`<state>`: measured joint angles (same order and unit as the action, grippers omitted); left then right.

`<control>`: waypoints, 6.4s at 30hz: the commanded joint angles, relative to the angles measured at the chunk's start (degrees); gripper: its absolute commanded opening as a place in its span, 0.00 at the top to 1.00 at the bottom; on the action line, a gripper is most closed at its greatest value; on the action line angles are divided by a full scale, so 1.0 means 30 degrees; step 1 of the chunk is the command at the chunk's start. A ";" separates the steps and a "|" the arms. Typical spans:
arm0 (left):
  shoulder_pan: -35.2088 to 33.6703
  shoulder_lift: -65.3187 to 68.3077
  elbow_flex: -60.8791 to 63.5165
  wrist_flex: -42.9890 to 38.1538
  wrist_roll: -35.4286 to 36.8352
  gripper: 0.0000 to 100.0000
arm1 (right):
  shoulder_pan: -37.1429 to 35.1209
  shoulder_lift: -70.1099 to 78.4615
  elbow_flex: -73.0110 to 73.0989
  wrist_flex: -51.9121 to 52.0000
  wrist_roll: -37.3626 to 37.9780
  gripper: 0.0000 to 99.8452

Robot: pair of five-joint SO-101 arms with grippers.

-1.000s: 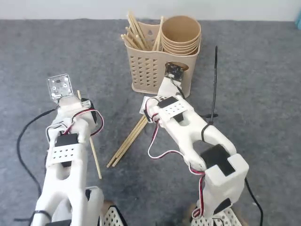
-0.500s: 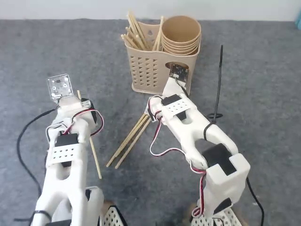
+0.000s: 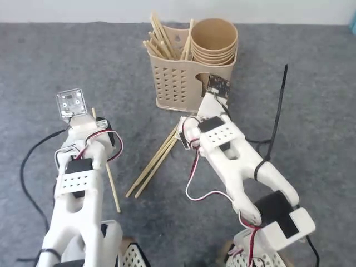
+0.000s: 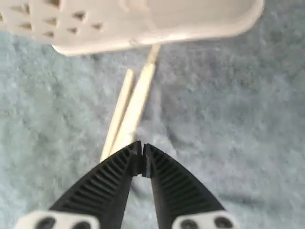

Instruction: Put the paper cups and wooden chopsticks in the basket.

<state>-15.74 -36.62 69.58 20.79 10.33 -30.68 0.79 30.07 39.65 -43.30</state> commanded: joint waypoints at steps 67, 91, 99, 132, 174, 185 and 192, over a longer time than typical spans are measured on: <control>0.0440 -0.0645 0.0396 -0.2198 -0.0117 0.99 | 0.3912 -1.2440 -0.6447 -1.0828 1.1048 0.99; 0.0352 -0.0645 0.0425 -0.2696 -0.0147 0.99 | 0.3795 -0.9099 -0.3223 -0.8542 1.2571 0.79; 0.0352 -0.0645 0.0425 -0.2696 -0.0147 0.99 | 0.3619 -1.5018 -0.2491 -0.1216 0.9553 0.90; -0.0117 -0.0850 -0.1744 -0.2667 0.3516 0.99 | 0.7282 -2.7092 1.7788 -0.0894 0.8850 0.93; 0.7736 1.2718 -2.7443 -0.6037 0.3370 0.99 | 0.7253 -2.6828 2.1216 -0.5407 0.9407 0.93; 0.7707 1.3626 -2.7355 -0.7883 0.3487 0.95 | 0.7253 -2.6828 2.1216 -0.5407 0.9495 0.93; 0.7707 1.2894 -2.7414 -0.5040 0.3516 0.83 | 0.7253 -2.6828 2.1216 -0.5407 0.9524 0.93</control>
<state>7.03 5.76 -9.54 1.10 20.18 -9.23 -80.62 93.89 24.70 -15.52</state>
